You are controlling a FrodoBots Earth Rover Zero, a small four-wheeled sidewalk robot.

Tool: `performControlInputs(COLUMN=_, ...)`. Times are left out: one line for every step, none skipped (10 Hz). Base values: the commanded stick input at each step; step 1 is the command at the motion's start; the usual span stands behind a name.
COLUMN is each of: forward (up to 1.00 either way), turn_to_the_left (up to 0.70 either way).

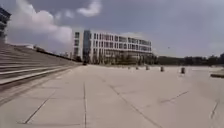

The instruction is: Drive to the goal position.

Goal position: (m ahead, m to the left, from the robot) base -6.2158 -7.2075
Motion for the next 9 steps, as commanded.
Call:
performControlInputs(forward=0.7, turn_to_the_left=0.0)
performControlInputs(forward=0.7, turn_to_the_left=0.0)
performControlInputs(forward=0.7, turn_to_the_left=-0.02)
performControlInputs(forward=0.7, turn_to_the_left=-0.22)
performControlInputs(forward=0.7, turn_to_the_left=-0.35)
performControlInputs(forward=0.7, turn_to_the_left=-0.35)
performControlInputs(forward=0.7, turn_to_the_left=-0.35)
performControlInputs(forward=0.7, turn_to_the_left=-0.35)
performControlInputs(forward=0.7, turn_to_the_left=-0.35)
